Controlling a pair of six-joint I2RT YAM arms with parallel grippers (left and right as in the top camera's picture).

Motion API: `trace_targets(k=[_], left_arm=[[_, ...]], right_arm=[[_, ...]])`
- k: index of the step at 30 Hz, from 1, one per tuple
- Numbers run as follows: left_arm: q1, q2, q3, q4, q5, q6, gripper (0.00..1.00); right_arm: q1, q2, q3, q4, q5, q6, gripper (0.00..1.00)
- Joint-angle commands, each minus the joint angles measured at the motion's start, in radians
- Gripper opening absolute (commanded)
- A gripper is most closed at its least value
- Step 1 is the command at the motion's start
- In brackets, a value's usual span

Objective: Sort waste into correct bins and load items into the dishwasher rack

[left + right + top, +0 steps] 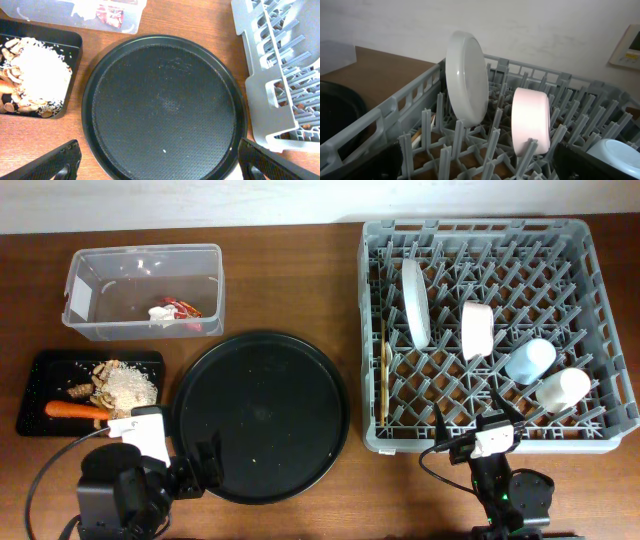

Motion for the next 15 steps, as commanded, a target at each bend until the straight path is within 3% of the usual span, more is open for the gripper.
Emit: trace_targets(k=[1, 7, 15], left_arm=[[0.0, -0.005, -0.004, 0.002, -0.002, -0.006, 0.99], [0.004, -0.046, -0.057, 0.04, -0.112, -0.002, 0.99], [0.004, -0.383, -0.544, 0.484, -0.164, -0.001, 0.99]], right_arm=[[0.006, -0.01, -0.005, -0.005, 0.008, -0.006, 0.99], [0.006, -0.01, -0.005, -0.005, 0.008, -0.006, 0.99], [0.006, -0.01, -0.005, -0.005, 0.008, -0.006, 0.99]])
